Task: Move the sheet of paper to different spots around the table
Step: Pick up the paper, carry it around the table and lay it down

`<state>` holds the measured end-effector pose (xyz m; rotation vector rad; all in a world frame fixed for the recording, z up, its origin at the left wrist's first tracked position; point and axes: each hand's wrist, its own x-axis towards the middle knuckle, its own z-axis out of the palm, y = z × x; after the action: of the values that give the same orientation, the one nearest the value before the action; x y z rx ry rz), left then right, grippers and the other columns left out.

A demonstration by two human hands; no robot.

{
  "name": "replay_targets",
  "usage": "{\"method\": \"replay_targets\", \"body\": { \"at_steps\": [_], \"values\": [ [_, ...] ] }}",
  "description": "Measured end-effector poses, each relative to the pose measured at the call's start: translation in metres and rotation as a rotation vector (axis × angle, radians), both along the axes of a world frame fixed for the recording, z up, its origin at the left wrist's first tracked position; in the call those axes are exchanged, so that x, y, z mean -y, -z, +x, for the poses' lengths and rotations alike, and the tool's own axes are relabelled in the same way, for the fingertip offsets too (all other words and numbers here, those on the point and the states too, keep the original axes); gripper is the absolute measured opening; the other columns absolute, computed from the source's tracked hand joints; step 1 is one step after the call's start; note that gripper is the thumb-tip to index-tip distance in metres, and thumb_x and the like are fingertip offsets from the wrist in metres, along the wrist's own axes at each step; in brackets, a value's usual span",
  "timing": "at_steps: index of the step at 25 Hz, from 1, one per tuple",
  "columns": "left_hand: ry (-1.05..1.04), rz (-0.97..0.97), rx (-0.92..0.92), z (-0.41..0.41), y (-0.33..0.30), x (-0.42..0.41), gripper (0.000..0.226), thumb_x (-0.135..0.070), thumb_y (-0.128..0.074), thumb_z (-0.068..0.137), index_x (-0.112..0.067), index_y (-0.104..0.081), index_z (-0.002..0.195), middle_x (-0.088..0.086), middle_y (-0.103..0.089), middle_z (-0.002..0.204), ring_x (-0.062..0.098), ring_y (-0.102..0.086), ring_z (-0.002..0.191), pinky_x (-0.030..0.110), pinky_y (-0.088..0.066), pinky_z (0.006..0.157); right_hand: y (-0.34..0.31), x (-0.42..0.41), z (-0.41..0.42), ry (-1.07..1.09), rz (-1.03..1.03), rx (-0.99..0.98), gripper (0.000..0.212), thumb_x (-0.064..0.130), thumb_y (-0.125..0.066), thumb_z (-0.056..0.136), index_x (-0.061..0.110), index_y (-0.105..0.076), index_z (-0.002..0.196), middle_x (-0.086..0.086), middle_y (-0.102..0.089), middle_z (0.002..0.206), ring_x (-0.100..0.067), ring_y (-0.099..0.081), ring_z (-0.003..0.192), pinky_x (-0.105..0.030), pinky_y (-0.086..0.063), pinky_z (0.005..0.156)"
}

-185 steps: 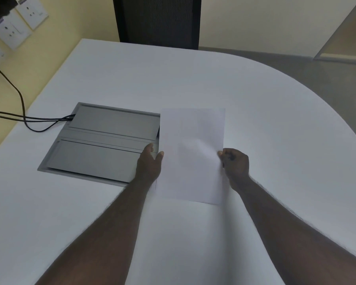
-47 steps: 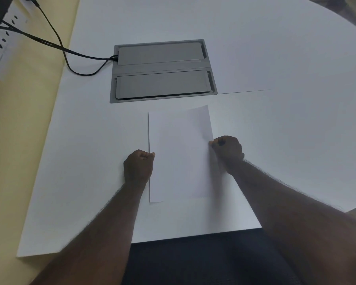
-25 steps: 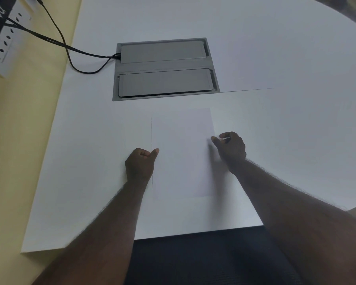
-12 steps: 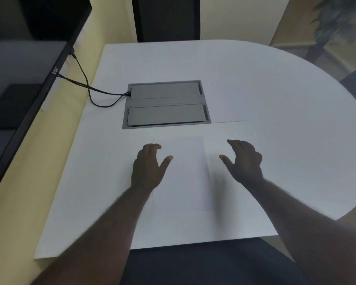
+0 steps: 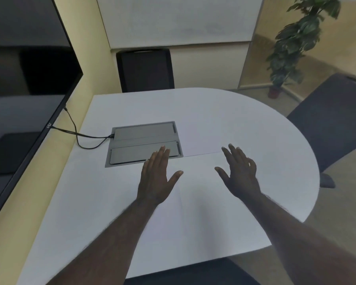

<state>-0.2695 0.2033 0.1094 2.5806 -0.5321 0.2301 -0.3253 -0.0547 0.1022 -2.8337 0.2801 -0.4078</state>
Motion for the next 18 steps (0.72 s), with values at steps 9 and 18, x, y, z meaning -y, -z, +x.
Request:
{"method": "replay_targets", "body": {
  "at_steps": [9, 18],
  "values": [
    [-0.057, 0.002, 0.014, -0.026, -0.036, 0.107, 0.076, -0.062, -0.039, 0.093, -0.029, -0.01, 0.155, -0.013, -0.006, 0.163, 0.01, -0.003, 0.15, 0.037, -0.003, 0.12, -0.038, 0.114, -0.018, -0.018, 0.035, 0.107, 0.064, 0.047, -0.049, 0.096, 0.025, -0.026, 0.152, 0.002, -0.021, 0.163, -0.02, -0.019, 0.149, -0.048, -0.018, 0.115],
    [-0.113, 0.006, 0.017, -0.043, -0.045, 0.202, 0.077, -0.066, -0.036, 0.091, -0.03, -0.008, 0.154, -0.013, -0.005, 0.163, 0.012, -0.007, 0.15, 0.04, -0.006, 0.12, -0.055, 0.221, -0.031, -0.062, 0.068, 0.123, 0.065, 0.046, -0.05, 0.096, 0.025, -0.025, 0.153, 0.002, -0.021, 0.163, -0.02, -0.02, 0.149, -0.047, -0.016, 0.115]
  ]
}}
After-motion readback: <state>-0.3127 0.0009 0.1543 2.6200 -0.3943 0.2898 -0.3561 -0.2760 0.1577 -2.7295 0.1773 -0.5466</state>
